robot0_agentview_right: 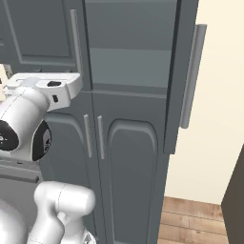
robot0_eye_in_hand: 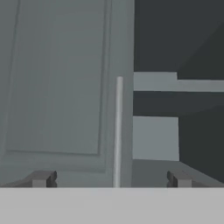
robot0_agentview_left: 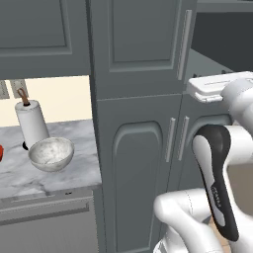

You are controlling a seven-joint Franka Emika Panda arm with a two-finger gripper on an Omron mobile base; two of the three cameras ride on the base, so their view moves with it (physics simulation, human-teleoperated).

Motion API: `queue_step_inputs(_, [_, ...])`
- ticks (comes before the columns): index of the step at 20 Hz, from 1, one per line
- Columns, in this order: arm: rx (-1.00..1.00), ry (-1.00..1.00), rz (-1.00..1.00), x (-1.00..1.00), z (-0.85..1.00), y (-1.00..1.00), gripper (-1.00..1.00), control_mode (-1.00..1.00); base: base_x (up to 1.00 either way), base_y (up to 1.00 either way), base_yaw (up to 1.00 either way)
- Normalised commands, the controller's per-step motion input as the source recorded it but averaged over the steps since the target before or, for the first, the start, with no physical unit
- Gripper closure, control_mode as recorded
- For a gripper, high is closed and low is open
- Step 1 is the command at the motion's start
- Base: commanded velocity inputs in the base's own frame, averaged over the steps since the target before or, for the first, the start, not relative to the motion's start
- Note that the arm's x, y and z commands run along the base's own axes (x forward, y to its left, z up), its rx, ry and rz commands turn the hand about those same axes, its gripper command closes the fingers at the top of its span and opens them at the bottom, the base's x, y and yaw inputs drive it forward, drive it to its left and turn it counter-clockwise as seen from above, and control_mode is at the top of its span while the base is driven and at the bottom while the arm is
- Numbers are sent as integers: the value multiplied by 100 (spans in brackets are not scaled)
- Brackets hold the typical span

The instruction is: Open the cabinet. Pick the bowls from the counter and place them in the cabinet. Then close the cabinet.

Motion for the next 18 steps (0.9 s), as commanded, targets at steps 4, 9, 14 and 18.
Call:
queue_step_inputs(4, [0, 0, 0, 42, -11, 0, -100, -100, 0, 0, 0])
queue_step_inputs(9, [3, 0, 0, 46, -3, 0, -100, -100, 0, 0, 0])
queue_step_inputs(14, [5, 0, 0, 42, -2, 0, -100, -100, 0, 0, 0])
queue_step_inputs(18, [2, 0, 0, 48, -2, 0, -100, -100, 0, 0, 0])
